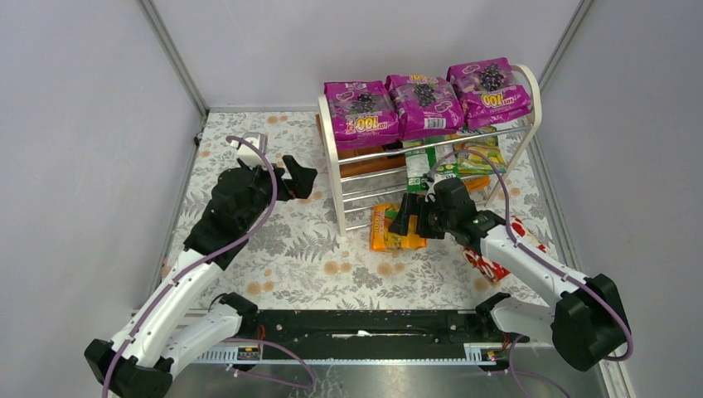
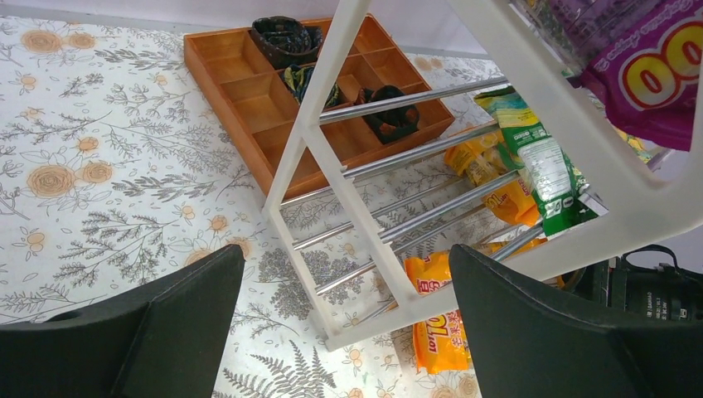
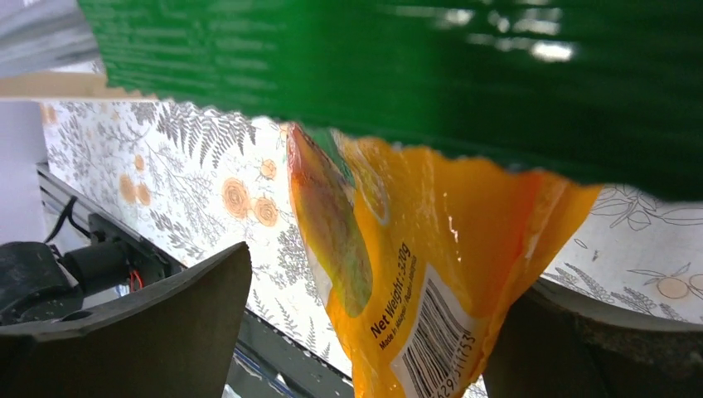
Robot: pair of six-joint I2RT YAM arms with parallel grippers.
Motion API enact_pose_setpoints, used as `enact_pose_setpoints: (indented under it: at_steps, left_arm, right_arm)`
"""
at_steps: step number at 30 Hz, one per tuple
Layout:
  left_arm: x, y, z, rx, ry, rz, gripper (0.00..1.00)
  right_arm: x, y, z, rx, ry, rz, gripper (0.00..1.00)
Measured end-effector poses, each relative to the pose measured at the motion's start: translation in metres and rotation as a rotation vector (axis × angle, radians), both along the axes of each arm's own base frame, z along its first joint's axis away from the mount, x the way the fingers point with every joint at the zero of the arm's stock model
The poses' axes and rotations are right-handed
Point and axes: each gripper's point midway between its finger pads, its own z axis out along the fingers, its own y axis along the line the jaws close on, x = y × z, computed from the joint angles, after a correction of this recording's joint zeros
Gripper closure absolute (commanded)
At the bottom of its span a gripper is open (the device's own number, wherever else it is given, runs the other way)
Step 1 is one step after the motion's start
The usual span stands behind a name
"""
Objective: Place and organize the candy bags onto the shelf
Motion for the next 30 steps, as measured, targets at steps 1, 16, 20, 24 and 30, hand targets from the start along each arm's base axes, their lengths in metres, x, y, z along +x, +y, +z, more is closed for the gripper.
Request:
enact_pose_setpoints:
  at_steps: [1,16,20,24,30]
  left_arm:
    - [0.0,0.0,-0.001,0.001,0.0,0.0,0.01]
    - [-0.001,0.001,-0.007,0.004,0.001,-0.001,0.01]
    - [-0.002,0.001,-0.005,0.001,-0.004,-0.001,0.01]
    - [-0.002,0.001,-0.003,-0.002,-0.01,-0.001,0.01]
    - [-0.002,0.001,-0.004,-0.002,-0.009,-0.001,0.01]
  right_arm:
    - [0.001,0.001,0.0,0.009,-0.002,-0.005,0.0]
    - [0.001,0.002,-0.024,0.29,0.061,-0.326,0.58]
    - [0.001,0.0,-0.018,0.361,0.055,-0.382,0.68]
    - [-0.003,-0.008,-0.017,0.444,0.068,-0.475,0.72]
    - [-0.009,-0.015,-0.025,0.618,0.125,-0.604,0.72]
